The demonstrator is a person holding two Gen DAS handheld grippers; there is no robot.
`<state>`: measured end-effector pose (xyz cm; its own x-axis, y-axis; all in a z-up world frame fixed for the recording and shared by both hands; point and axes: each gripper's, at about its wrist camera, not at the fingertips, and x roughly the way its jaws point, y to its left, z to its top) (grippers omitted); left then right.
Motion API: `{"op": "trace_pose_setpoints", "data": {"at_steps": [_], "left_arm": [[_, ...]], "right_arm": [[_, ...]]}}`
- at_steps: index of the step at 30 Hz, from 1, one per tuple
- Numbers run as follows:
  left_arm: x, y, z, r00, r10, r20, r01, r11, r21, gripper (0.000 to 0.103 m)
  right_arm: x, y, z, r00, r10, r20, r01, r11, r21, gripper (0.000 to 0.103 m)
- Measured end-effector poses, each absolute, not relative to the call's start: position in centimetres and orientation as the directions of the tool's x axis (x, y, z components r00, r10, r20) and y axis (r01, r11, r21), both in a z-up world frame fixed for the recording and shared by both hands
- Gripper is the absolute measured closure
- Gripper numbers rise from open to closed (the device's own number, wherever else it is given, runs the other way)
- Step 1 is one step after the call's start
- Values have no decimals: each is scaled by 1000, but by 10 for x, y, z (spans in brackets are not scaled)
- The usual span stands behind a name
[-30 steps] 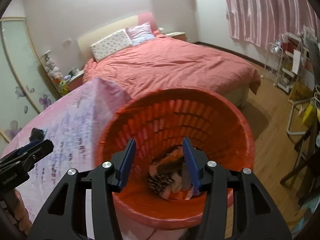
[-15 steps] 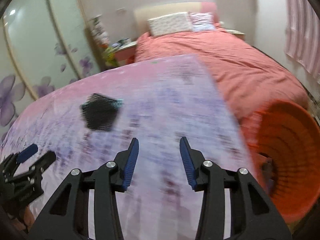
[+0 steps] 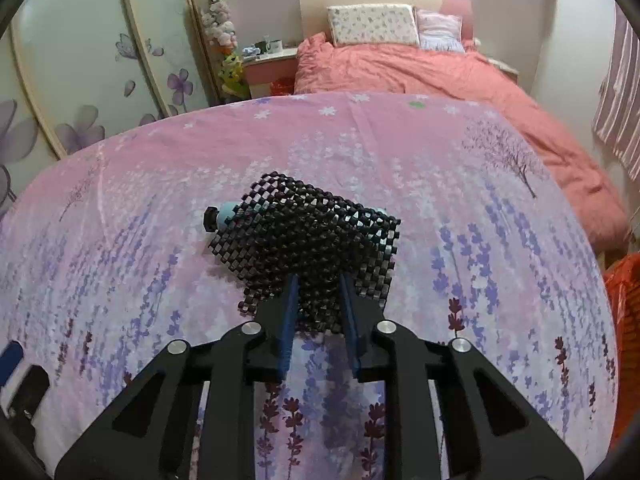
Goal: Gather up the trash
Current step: 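Grasp the black mesh pad with the right tool, then grasp the light-blue tube with the left tool while the right tool holds the mesh pad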
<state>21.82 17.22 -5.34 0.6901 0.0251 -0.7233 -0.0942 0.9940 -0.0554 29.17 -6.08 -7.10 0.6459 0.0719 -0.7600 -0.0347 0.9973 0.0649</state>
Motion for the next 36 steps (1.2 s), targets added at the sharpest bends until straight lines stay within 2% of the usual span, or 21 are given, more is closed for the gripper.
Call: {"op": "trace_pose_setpoints", "data": {"at_steps": [5,10,12,18,25,29,32,36], "left_arm": [[223,159,-52,686,-1,-728,-67,996,-65,26],[234,127,-50,691,-26,-723,-18,998,-54,17],[243,111,-47,690,-45,-723,8,998,-55,15],[287,62,-40,693,-62,-718,75,997,-14,12],[368,36,-34,710,38,-703,42,994,97,12],[409,35,-52,660,119,-742,22,984,177,13],[417,35,-69,616,155,-773,41,973,228,19],[395,46,-72,599,61,-799,87,986,141,25]], "right_arm": [[272,-90,-71,656,43,-753,36,995,88,95],[236,-147,-69,646,-143,-750,176,984,-37,95],[225,-167,-70,633,-175,-754,214,976,-47,95],[213,-184,-73,637,-132,-760,221,975,15,95],[222,-194,-74,639,-102,-762,216,975,50,95],[222,-198,-74,642,-87,-762,214,974,69,95],[221,-198,-74,642,-83,-762,214,974,74,95],[221,-198,-74,642,-86,-762,214,974,70,95]]}}
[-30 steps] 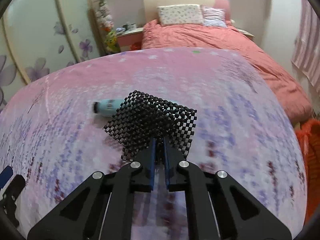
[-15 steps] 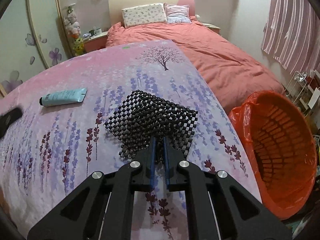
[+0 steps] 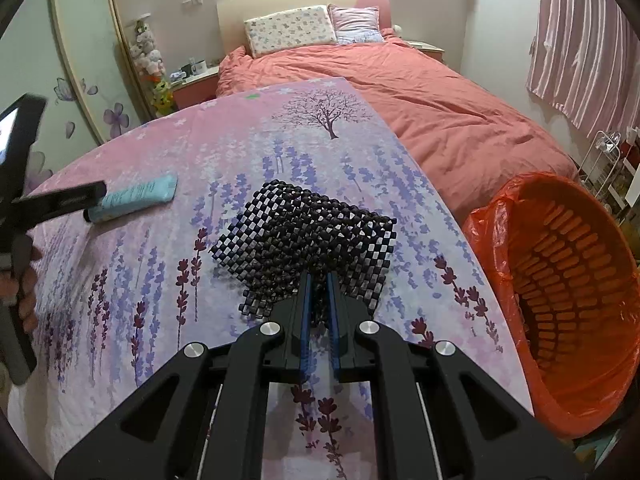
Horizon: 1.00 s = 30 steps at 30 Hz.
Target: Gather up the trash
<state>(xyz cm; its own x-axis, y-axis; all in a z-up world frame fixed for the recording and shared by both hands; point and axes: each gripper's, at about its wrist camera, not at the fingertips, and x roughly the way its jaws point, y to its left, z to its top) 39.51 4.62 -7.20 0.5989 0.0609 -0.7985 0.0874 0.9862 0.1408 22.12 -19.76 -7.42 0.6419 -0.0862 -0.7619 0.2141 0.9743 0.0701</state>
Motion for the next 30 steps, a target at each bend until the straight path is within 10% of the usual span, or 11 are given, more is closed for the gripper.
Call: {"op": "trace_pose_setpoints", "data": {"at_steps": [17,25,30], "left_arm": [[361,5,-59,628,-51,-776,94,996,10,16],[375,4,-80,581,-8,-814,40,999,19,75],[354,25,-79,575,-49,-817,86,996,0,75]], "right_arm": [[223,-186,-73,638,-106,-763,215,976,44,94],[222,-190,-74,641,-91,-762,214,975,63,94],[221,-195,-74,647,-64,-760,209,973,97,94]]}}
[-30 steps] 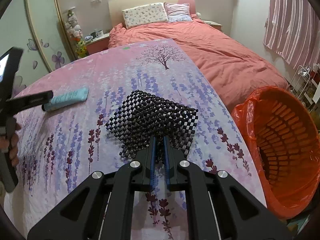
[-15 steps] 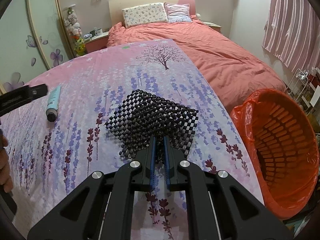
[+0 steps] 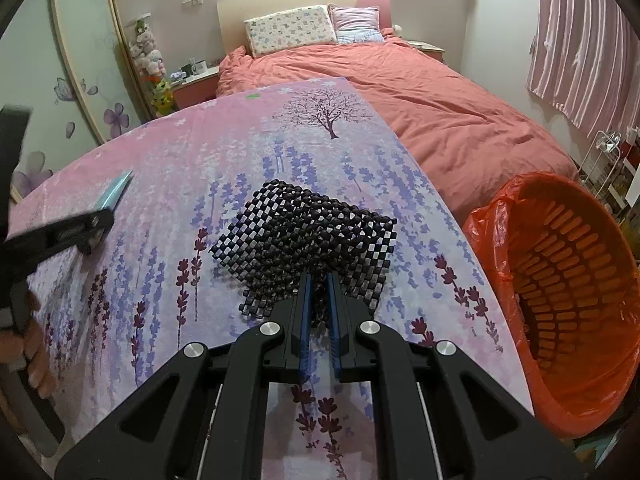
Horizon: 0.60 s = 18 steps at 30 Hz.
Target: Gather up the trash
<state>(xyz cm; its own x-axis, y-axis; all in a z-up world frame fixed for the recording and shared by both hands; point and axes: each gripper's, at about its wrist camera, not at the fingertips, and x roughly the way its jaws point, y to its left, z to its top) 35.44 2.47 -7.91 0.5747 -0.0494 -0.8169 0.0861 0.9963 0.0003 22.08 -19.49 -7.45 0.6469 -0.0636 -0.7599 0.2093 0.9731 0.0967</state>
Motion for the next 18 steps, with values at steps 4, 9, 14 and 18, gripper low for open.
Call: {"op": "trace_pose_setpoints", "data": {"at_steps": [4,9,14,18], "left_arm": [[315,44,-81,588,-58,-807,131,991,24,75],[263,69,-82,598,-78,-798,162,987,25,75],[246,78,-78,612,-71,-788,148,989,26,52],[245,79,-73,623,-80,-778,138,990,9,44]], "right_arm": [[212,-196,-74,655,-17,-755,166,979,121,94],[187,-182,-72,667,62,-743,63,988,139,94],[175,-181,-64,690,82,-719,43,987,154,62],[177,-180,-58,708,59,-703,54,989,137,42]]}}
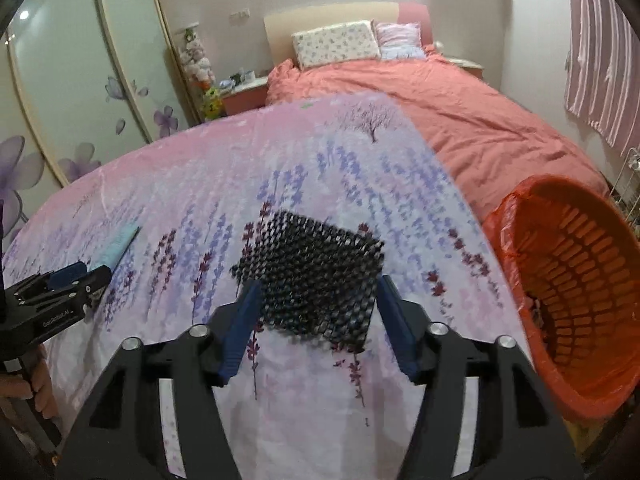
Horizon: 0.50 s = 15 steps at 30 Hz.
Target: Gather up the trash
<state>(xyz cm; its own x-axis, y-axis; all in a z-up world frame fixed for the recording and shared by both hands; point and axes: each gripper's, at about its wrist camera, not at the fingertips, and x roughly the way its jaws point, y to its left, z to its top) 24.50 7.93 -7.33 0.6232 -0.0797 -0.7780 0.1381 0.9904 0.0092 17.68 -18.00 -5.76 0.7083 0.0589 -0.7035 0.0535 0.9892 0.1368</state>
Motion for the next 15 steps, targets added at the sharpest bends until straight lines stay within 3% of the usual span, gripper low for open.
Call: {"op": "trace_pose_setpoints", "data": {"at_steps": [7,15], "left_arm": [[256,68,-78,610,-58,-790,127,992,25,44],[258,69,-84,609,-59,-791,120,993,18,51]], "right_arm": [[213,-164,-73,652,3,-758,72,995,66,38],[212,-167,-79,638,-7,-770,77,996,54,43]]}}
